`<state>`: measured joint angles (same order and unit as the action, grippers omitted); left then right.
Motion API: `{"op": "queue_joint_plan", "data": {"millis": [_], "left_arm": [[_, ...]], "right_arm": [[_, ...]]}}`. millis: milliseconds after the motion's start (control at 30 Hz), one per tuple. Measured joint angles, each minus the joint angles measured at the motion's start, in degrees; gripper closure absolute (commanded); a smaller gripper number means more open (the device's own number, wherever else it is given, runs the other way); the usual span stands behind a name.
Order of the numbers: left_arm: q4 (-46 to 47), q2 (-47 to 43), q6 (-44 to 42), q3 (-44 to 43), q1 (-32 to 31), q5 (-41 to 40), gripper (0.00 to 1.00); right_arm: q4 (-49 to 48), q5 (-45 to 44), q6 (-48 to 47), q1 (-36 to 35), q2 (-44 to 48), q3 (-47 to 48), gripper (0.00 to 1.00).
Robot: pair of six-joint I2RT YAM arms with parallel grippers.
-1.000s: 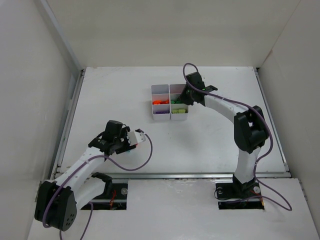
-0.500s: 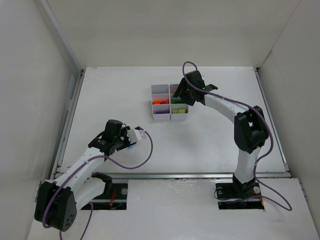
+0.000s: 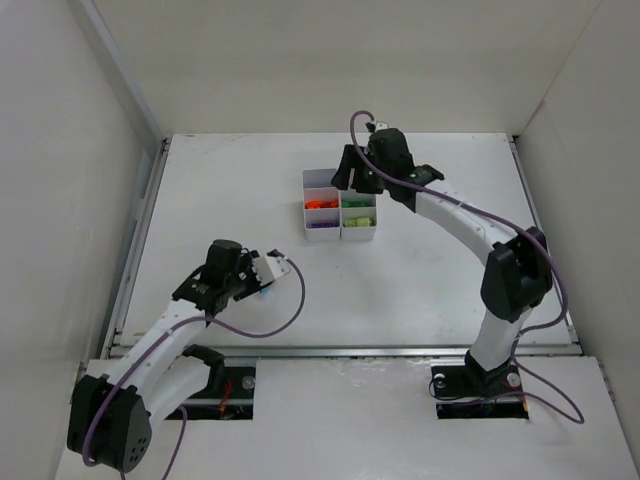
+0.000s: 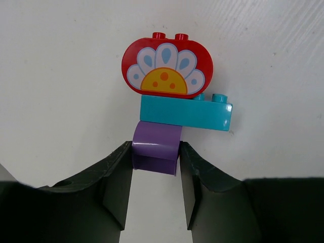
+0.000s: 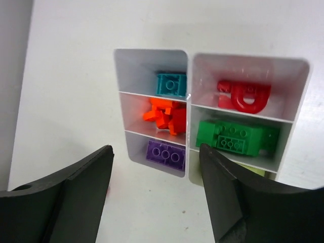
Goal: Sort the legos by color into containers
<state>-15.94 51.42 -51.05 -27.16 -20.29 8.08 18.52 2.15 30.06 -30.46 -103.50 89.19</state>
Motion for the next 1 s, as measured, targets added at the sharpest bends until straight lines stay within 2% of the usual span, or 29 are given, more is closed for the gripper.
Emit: {"op": "queue_joint_plan", "data": {"millis": [200, 233, 267, 433, 733, 1000], "left_arm": [[-0.04, -6.93, 0.94, -1.18, 0.00, 3.67, 1.00], [0.15, -7.98, 1.03, -1.55, 0.00, 4.72, 1.00], [0.31, -8.87, 1.05, -1.95, 0.00, 5.81, 1.00], [1.27, -10.34, 1.25, -5.57, 0.00, 11.96, 1.00], [8.98, -7.69, 1.53, -12.37, 0.00, 20.17, 1.00], [10.84, -4.57, 2.23, -14.88, 0.02, 22.91, 1.00]], "right_arm": [[-1.07, 9.44, -11.37, 1.73, 6.80, -1.86, 0.15], [-0.98, 12.85, -13.20, 2.47, 7.48, -1.99, 0.11], [-1.03, 16.65, -14.82, 3.30, 7.89, -2.01, 0.00], [0.13, 30.18, -22.14, 4.85, 8.15, -2.01, 0.00], [-0.92, 45.31, -28.24, -2.84, 8.22, -2.01, 0.00], [-3.37, 47.76, -27.32, -5.88, 7.54, -1.90, 0.01]]}}
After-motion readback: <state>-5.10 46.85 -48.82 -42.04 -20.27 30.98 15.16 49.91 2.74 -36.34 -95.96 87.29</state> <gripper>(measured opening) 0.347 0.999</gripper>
